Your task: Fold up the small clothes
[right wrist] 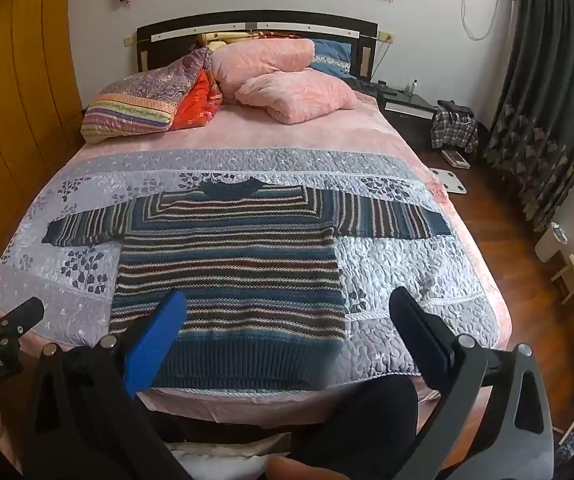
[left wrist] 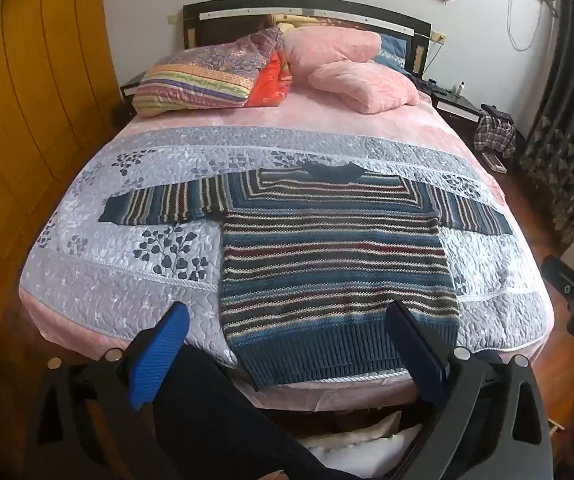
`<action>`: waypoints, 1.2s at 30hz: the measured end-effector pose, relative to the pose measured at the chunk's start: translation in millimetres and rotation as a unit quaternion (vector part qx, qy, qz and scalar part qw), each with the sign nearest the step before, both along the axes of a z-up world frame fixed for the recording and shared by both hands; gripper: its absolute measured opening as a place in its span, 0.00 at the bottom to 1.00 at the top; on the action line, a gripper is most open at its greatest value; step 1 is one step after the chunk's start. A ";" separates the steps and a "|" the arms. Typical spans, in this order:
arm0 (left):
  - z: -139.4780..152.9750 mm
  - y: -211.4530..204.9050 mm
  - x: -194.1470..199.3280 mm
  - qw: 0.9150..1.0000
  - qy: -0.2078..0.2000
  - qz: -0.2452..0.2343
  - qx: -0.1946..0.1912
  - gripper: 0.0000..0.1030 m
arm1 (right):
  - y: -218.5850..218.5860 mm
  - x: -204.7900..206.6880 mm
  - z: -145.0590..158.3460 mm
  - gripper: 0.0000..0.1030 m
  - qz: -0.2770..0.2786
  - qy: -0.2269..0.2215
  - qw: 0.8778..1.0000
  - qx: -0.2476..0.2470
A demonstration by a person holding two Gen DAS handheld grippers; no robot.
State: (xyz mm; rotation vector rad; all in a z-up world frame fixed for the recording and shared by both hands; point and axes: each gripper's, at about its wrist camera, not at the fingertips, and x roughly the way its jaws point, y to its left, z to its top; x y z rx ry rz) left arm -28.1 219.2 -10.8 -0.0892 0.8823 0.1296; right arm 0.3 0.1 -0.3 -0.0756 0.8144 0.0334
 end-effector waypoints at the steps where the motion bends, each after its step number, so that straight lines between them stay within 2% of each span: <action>1: 0.5 0.3 -0.2 1.000 -0.004 0.000 0.001 0.96 | 0.0 0.0 -0.1 0.97 -0.001 -0.001 1.000 0.000; 36: 9.1 7.0 -1.2 1.000 -0.010 0.004 -0.007 0.96 | 1.9 -1.9 14.6 0.97 -0.001 -0.013 1.000 -0.009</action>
